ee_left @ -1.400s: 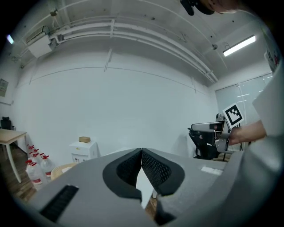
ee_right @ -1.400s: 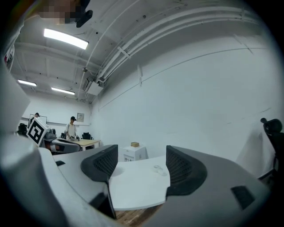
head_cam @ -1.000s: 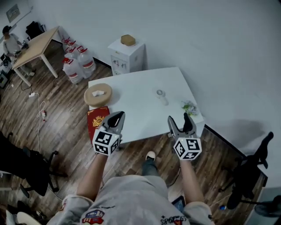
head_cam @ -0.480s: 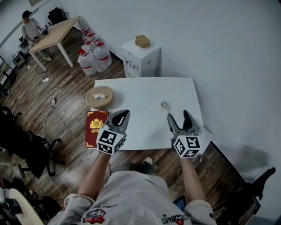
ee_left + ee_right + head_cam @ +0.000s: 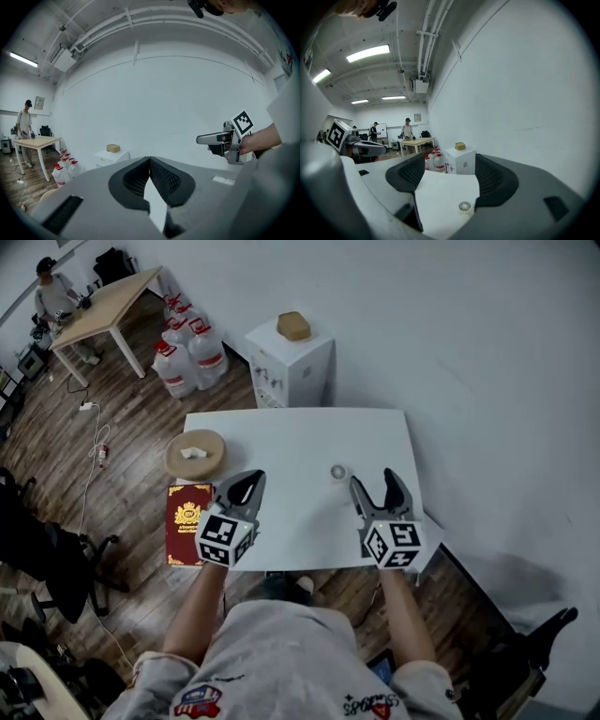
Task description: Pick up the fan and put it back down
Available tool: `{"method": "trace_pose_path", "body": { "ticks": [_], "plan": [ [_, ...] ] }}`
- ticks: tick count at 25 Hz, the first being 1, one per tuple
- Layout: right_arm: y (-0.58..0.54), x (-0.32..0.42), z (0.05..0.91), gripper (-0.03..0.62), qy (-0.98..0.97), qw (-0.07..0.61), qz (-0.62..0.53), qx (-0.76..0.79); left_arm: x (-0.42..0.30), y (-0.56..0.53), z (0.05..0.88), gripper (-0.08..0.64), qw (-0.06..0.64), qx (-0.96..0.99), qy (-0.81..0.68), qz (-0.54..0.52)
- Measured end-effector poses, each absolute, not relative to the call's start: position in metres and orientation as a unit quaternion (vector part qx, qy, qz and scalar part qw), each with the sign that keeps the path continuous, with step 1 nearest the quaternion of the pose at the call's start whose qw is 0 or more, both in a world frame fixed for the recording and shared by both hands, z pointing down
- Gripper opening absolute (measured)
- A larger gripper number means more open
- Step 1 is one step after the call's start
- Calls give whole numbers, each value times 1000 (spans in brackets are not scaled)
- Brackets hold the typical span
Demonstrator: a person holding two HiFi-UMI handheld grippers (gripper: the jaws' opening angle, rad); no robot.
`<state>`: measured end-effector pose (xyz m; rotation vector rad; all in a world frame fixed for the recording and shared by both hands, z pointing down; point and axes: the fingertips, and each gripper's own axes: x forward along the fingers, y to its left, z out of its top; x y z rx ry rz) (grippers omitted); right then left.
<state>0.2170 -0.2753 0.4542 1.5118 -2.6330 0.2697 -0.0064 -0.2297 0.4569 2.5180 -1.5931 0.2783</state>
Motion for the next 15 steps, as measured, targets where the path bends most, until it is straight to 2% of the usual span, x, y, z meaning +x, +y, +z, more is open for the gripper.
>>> {"method": "trace_pose_path", "body": {
  "ticks": [15],
  "plan": [
    [-344, 190, 629, 319, -837, 244, 181, 456, -45, -275, 533, 5, 132, 818, -548, 116]
  ]
}}
